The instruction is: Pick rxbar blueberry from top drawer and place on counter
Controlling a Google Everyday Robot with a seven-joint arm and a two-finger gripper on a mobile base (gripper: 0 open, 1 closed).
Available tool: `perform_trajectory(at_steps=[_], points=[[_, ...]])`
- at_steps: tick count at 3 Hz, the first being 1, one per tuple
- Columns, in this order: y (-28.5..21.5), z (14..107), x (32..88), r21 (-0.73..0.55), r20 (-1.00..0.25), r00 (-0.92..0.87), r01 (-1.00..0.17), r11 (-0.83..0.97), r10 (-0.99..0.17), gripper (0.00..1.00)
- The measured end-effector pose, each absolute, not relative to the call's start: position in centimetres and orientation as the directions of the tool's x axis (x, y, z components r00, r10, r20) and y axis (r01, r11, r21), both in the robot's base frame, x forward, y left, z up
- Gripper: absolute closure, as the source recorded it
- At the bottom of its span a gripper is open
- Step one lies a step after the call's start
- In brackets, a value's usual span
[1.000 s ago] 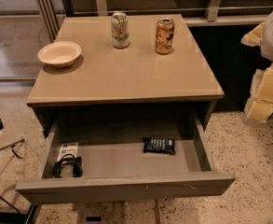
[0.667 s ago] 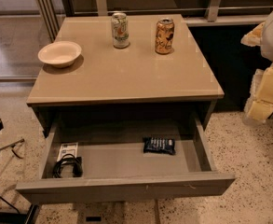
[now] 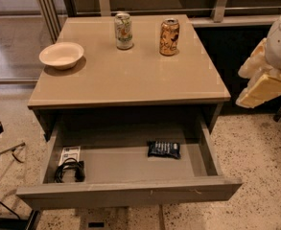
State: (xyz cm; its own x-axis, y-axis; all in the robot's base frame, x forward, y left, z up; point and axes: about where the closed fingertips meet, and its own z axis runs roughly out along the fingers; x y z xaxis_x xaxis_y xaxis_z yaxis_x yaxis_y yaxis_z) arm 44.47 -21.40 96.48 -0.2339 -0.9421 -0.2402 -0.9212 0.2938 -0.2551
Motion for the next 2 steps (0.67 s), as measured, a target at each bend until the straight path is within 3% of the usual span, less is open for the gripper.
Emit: perform_trajectory(at_steps=[2], points=[[-19.4, 90.7, 47.5, -0.245, -0.396, -0.261, -0.894, 0.375, -0.88, 0.96]])
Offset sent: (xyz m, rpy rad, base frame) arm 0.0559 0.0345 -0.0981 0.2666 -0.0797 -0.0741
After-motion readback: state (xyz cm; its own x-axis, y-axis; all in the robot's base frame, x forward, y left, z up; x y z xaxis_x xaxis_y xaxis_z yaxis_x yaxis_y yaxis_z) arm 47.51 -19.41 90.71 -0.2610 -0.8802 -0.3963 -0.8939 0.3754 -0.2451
